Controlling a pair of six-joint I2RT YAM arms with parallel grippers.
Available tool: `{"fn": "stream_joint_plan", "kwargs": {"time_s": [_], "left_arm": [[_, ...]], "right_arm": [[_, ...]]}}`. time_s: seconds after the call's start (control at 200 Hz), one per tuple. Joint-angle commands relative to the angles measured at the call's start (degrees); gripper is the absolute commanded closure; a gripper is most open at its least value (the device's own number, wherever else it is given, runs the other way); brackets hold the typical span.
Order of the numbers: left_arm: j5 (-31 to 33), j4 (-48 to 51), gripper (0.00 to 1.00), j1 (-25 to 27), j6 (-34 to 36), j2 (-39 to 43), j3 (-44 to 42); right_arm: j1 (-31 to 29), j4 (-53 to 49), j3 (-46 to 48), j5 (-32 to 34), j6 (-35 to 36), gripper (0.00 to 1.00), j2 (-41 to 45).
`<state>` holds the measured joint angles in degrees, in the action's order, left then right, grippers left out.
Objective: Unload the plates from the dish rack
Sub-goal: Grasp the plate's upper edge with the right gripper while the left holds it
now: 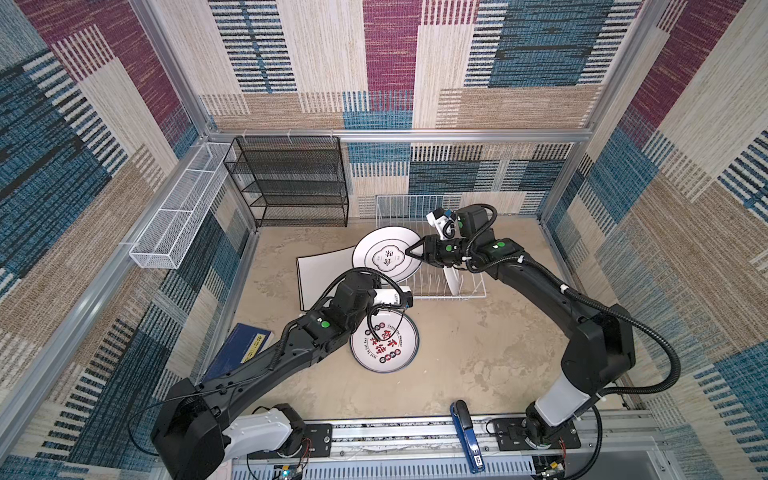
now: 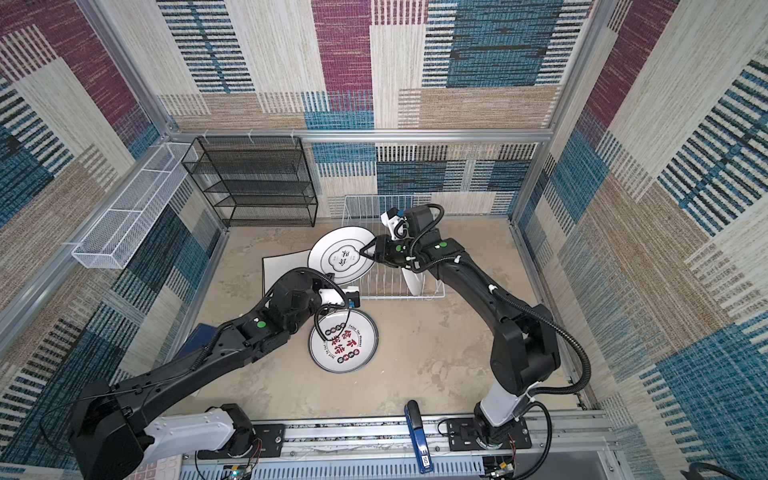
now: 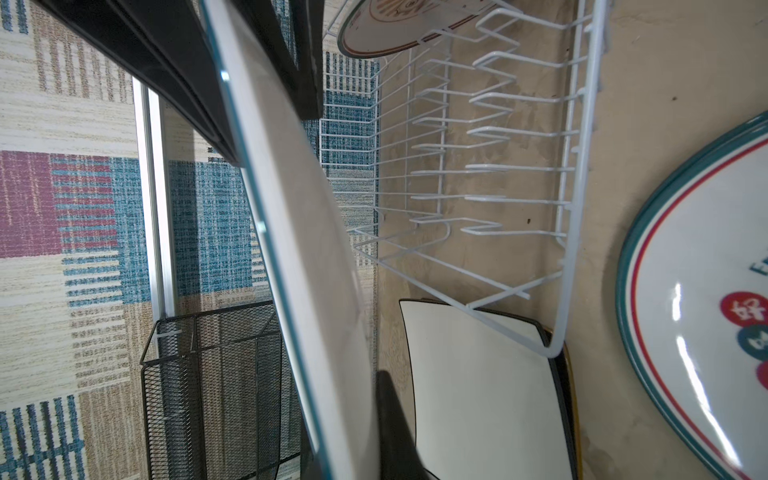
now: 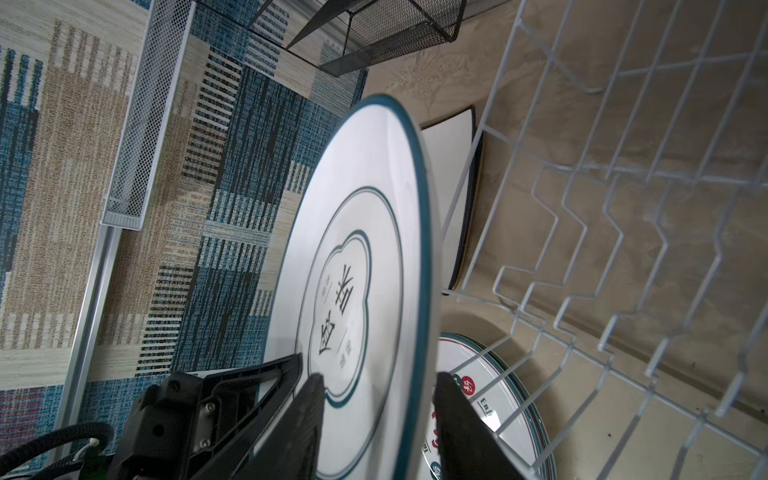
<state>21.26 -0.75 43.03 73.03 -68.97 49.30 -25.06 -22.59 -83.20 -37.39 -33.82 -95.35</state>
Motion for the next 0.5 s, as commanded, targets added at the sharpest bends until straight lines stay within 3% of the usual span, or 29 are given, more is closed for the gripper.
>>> {"fn": "stream_joint_plan", "kwargs": {"time_s": [0.0, 0.22, 0.491], "left_arm": [[2.40, -4.51, 1.00, 0.13, 3.13, 0.14, -0.46], [3.87, -6.71, 1.00, 0.08, 2.68, 0.01, -1.62], [4.22, -7.16, 1.00, 0.12, 2.28, -0.79, -1.07]], "right_arm": [[0.00, 1.01, -0.47, 0.45, -1.33, 0.61, -0.10], [-0.06, 1.57, 0.05, -0.46, -1.50, 0.76, -0.19], [-0.14, 2.98, 0.67, -1.72, -2.12, 0.82, -0.49]]}}
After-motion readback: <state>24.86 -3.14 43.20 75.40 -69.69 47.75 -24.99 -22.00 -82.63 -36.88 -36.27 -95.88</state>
